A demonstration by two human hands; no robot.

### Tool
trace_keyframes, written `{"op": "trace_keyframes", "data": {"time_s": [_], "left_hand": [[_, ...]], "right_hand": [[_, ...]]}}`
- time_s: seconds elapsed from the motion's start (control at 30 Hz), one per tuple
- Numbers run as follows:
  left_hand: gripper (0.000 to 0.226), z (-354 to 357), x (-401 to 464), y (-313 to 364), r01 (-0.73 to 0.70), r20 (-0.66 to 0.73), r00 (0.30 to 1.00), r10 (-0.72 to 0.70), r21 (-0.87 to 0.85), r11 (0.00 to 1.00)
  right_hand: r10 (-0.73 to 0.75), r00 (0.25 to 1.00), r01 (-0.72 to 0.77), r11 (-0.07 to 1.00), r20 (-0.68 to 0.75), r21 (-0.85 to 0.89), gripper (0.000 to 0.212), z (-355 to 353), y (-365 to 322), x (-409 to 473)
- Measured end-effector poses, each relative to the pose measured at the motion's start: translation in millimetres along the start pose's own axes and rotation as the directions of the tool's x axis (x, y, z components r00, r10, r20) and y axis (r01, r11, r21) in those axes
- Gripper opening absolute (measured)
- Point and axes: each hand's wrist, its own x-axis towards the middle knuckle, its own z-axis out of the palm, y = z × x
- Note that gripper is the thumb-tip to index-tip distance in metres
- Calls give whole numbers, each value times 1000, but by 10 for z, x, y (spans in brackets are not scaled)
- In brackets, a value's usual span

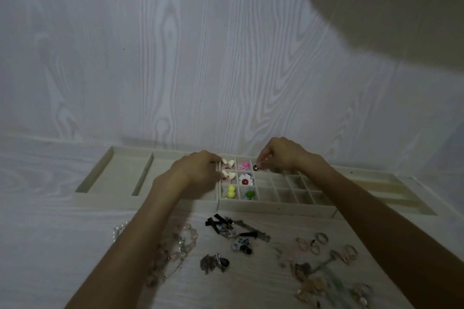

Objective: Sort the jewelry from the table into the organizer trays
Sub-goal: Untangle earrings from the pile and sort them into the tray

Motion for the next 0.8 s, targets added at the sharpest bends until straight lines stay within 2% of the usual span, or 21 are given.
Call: {"op": "trace_keyframes", "data": {"time_s": [0.6, 0.8], "left_hand": [[55, 28, 50, -34, 14, -20, 1000, -14, -4, 1000], [54, -25, 51, -77, 15, -10, 1000, -15, 8, 1000]], "right_hand": [[-4, 1000, 4, 1000, -17, 0, 16, 49, 18, 46], [-23, 998, 24, 1000, -59, 17, 17, -122, 7, -181]]}}
